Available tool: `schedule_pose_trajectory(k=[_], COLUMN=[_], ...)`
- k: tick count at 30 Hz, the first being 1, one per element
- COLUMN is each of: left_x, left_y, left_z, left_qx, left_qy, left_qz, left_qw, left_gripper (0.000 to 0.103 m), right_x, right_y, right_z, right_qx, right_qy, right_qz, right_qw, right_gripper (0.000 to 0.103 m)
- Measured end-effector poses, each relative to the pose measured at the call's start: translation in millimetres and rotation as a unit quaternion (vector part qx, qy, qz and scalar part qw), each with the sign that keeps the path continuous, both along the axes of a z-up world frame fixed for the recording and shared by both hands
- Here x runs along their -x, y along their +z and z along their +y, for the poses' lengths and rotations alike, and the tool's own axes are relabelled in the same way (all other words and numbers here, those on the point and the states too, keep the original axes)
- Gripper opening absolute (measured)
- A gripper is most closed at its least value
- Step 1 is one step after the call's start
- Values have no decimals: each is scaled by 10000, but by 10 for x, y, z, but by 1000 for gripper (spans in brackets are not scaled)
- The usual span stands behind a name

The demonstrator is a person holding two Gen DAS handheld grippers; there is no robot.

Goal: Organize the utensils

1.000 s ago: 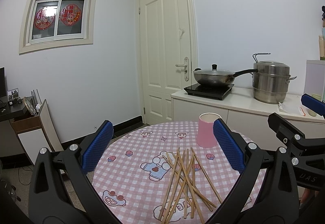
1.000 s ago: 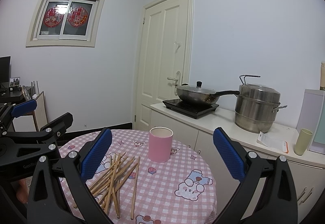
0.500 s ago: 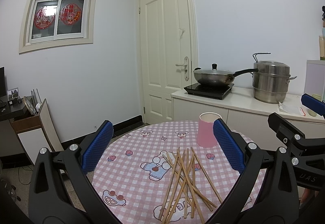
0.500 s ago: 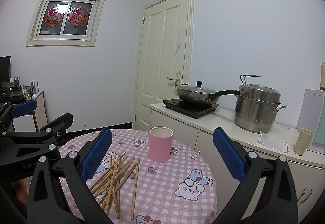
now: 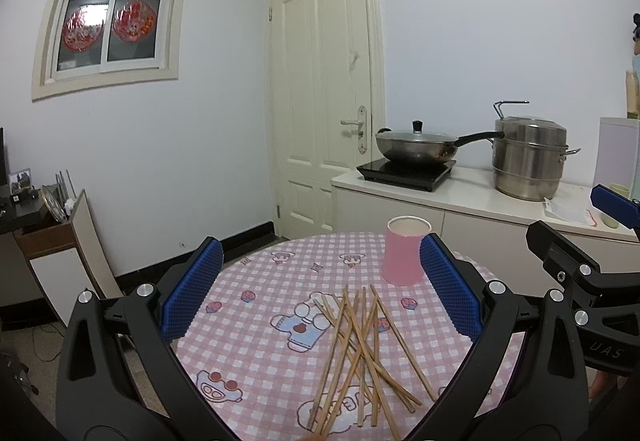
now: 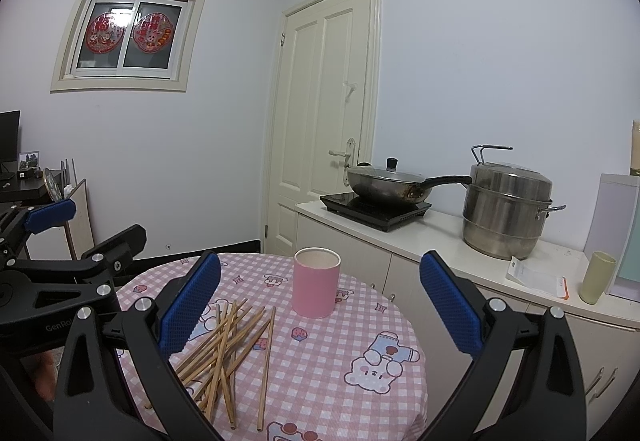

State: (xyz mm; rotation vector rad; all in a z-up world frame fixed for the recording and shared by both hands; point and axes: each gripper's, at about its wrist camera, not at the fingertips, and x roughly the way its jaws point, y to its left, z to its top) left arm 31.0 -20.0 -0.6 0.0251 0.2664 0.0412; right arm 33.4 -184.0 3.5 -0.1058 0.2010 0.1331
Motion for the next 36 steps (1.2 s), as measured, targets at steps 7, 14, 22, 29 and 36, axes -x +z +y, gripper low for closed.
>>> schedule_pose_trajectory(k=[7,14,22,29,36], left_x=[7,5,2,-8,-6], left_y=[-13,-14,-16,-27,-43], left_z=[-22,-26,-35,-49,-50], left_qx=[-25,-21,-26,-30,-55], left_qy=[13,15,18,25,29], left_qz=[12,15,30,42,40], left_qw=[10000,10000,10000,10000,10000], left_gripper=[97,97,97,97,97], right_x=[-6,-12,-15,-18,-18], right_y=[14,10,8,-3,-9], right_z=[-7,-13,-22,-34,-44], right_qx=[2,5,6,4,-20], right_qy=[-12,-10,1,7,-2], right_qz=[9,10,17,30,24], right_qw=[10000,10000,10000,10000,10000], right_gripper=[96,96,96,96,96])
